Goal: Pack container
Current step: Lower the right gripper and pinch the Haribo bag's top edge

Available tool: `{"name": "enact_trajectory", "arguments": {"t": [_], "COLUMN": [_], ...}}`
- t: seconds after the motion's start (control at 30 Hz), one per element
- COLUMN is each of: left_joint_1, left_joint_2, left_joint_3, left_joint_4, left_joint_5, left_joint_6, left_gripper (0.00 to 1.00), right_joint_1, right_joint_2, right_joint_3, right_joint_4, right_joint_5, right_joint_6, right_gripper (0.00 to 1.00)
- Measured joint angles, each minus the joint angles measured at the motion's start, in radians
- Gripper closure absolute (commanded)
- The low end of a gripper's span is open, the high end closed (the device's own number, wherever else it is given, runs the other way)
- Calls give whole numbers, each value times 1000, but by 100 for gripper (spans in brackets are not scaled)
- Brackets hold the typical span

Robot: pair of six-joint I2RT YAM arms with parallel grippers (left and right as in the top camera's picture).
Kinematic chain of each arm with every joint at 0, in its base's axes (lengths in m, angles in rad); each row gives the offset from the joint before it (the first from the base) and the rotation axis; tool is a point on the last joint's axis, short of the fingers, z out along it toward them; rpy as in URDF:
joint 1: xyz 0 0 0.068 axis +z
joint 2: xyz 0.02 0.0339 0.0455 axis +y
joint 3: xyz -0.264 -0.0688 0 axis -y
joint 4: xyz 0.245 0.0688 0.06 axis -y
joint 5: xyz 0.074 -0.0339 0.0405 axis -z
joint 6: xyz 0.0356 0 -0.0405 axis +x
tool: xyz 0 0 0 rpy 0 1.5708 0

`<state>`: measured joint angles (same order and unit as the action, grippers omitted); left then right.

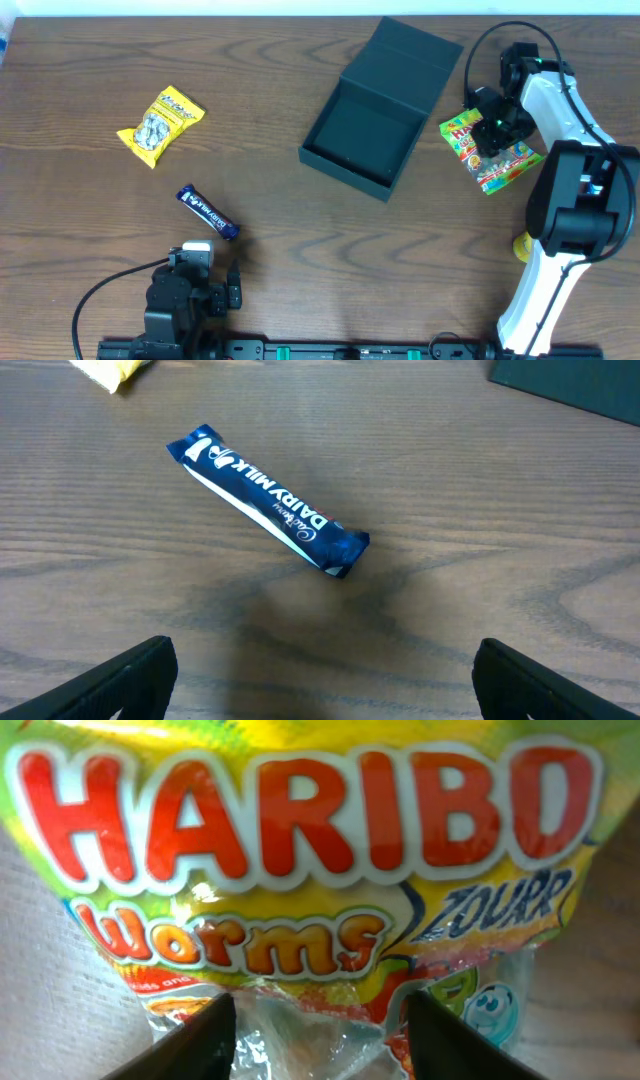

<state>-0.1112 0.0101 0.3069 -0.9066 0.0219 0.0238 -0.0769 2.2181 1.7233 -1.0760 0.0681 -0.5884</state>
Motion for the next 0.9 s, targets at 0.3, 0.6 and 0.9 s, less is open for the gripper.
{"name": "enact_trajectory", "arguments": {"t": [0.3,0.6,0.9], "left_joint_1": [0,0,0], "left_joint_2": [0,0,0], "left_joint_3": [0,0,0], "left_joint_4": [0,0,0], "left_joint_5": [0,0,0], "left_joint_6": [0,0,0], "left_gripper": [5,5,5], "right_joint_1": [1,2,19], "right_joint_2": [-2,-2,-39], "right_joint_3": [2,2,-1], "right_joint_4": [-1,-6,-27], "right_joint_5": [2,0,-1], "right_joint_6": [9,24,55], "right_gripper": [98,99,99]}}
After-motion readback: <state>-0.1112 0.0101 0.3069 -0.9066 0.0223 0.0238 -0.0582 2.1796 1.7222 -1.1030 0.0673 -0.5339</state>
